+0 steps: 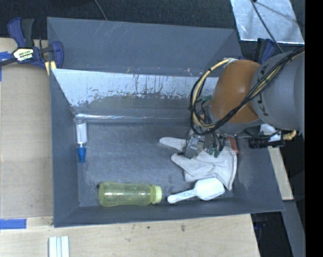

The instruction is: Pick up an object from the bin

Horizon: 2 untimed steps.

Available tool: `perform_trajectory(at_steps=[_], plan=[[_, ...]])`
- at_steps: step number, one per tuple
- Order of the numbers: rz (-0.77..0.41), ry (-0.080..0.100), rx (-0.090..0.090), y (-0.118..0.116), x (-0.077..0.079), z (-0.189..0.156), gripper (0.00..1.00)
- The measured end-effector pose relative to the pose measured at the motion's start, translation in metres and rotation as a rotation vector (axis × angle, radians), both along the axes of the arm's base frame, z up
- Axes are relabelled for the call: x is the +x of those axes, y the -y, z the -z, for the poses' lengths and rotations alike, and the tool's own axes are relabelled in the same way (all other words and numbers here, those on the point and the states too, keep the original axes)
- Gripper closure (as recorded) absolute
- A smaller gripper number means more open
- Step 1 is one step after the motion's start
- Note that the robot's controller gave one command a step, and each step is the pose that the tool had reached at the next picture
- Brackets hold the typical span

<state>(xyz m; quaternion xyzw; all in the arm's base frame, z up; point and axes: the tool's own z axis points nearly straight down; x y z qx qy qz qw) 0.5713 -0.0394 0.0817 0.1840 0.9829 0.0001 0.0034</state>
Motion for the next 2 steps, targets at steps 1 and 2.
perform_trajectory(at_steps=[1, 2], plan=[[-0.001, 0.0, 0.0, 0.0, 0.0, 0.0, 1.0], [-0.075, -0.002, 0.0, -0.005, -0.007, -0.148, 1.0]])
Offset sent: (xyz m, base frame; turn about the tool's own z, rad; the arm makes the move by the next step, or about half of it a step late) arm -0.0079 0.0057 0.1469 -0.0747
